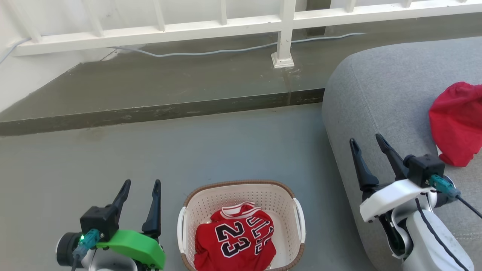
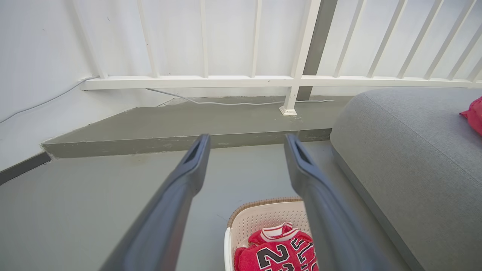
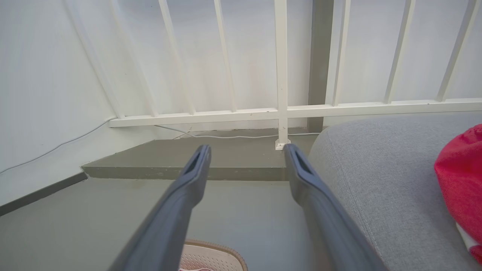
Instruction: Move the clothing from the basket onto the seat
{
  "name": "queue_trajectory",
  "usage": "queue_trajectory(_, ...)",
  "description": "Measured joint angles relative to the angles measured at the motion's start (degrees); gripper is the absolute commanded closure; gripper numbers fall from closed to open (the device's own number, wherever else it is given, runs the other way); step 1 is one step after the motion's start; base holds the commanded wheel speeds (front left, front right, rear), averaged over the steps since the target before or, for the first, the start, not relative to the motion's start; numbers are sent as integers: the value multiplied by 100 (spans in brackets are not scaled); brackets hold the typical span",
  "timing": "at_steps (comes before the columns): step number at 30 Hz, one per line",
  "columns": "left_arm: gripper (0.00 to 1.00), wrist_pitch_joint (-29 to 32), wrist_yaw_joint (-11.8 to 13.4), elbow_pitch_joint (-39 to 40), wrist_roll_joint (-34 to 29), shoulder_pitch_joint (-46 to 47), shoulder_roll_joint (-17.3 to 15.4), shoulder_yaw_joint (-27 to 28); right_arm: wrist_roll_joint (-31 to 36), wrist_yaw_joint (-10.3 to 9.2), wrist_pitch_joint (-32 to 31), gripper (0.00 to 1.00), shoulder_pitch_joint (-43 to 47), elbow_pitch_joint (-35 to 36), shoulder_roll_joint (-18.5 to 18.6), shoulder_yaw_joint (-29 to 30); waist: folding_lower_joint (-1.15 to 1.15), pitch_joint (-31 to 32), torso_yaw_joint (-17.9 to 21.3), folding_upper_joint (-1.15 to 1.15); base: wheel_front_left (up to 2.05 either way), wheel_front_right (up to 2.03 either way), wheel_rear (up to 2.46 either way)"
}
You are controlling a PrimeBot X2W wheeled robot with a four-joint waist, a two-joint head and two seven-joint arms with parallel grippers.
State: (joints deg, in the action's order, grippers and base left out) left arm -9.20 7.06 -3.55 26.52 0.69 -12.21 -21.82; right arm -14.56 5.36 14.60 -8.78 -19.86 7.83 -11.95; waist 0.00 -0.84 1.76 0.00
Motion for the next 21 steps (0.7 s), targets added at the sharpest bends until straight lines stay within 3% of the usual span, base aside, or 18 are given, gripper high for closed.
queue_trajectory(21, 0, 9, 4, 38, -250, -198, 175, 274, -2, -164, -53, 0, 378, 482, -3, 44, 0, 12, 39, 0, 0, 0, 0)
